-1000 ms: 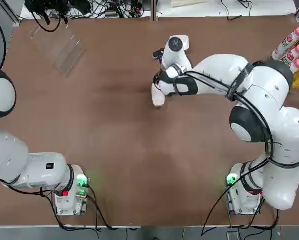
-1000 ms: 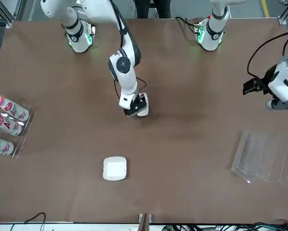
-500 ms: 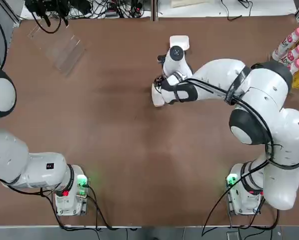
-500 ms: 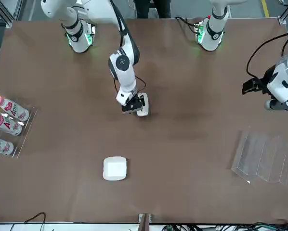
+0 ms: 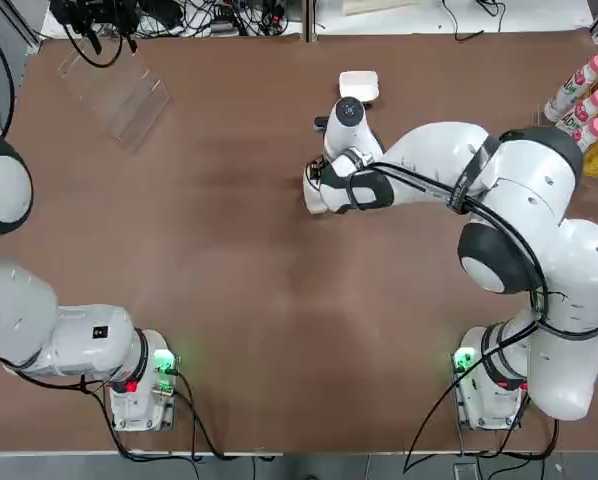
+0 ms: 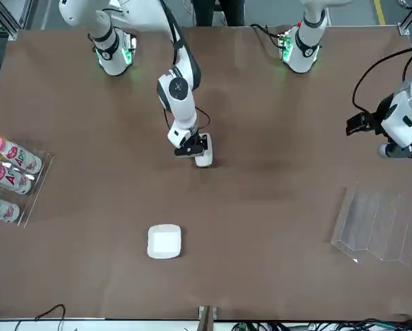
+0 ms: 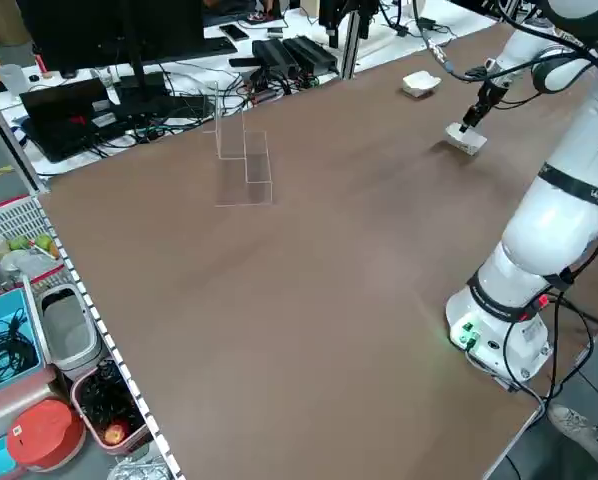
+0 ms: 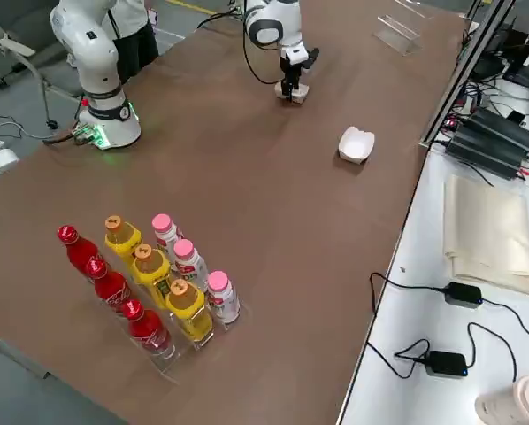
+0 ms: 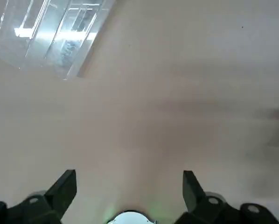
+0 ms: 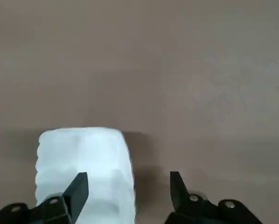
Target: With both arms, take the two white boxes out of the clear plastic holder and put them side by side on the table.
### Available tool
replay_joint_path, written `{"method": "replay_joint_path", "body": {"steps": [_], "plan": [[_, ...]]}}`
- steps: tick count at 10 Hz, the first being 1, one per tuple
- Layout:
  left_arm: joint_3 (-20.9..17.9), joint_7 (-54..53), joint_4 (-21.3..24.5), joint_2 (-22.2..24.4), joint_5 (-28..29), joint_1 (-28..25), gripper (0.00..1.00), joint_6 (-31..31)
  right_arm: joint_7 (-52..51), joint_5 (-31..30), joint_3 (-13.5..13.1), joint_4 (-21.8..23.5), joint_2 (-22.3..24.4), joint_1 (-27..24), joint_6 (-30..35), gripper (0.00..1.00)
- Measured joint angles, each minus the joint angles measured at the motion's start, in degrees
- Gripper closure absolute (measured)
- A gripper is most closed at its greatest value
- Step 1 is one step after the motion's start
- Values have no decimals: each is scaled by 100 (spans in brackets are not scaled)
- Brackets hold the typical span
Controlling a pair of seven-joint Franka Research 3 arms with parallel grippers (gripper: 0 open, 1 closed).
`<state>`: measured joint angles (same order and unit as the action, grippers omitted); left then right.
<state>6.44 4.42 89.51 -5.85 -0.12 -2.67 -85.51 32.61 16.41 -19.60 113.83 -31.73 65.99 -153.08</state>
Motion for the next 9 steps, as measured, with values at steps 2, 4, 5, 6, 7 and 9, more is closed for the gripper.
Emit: {"method": "replay_joint_path", "body": {"steps": [2,4,5,6,7,9], "plan": [[1,0,0,-14,0,0,0,0,49,0,2,0,0,67,0,24],[1,0,0,-19,0,0,0,0,53,0,2,1,0,77,0,30],[3,-1,-11,-19,0,1,0,-21,53,0,2,1,0,77,0,32],[11,-1,-44,-14,0,3,0,-78,53,0,1,3,0,77,0,35],[17,-1,-108,3,0,6,0,-135,53,0,1,6,0,77,0,37],[16,43,-301,71,0,4,0,-189,54,0,1,12,0,77,0,38]]}}
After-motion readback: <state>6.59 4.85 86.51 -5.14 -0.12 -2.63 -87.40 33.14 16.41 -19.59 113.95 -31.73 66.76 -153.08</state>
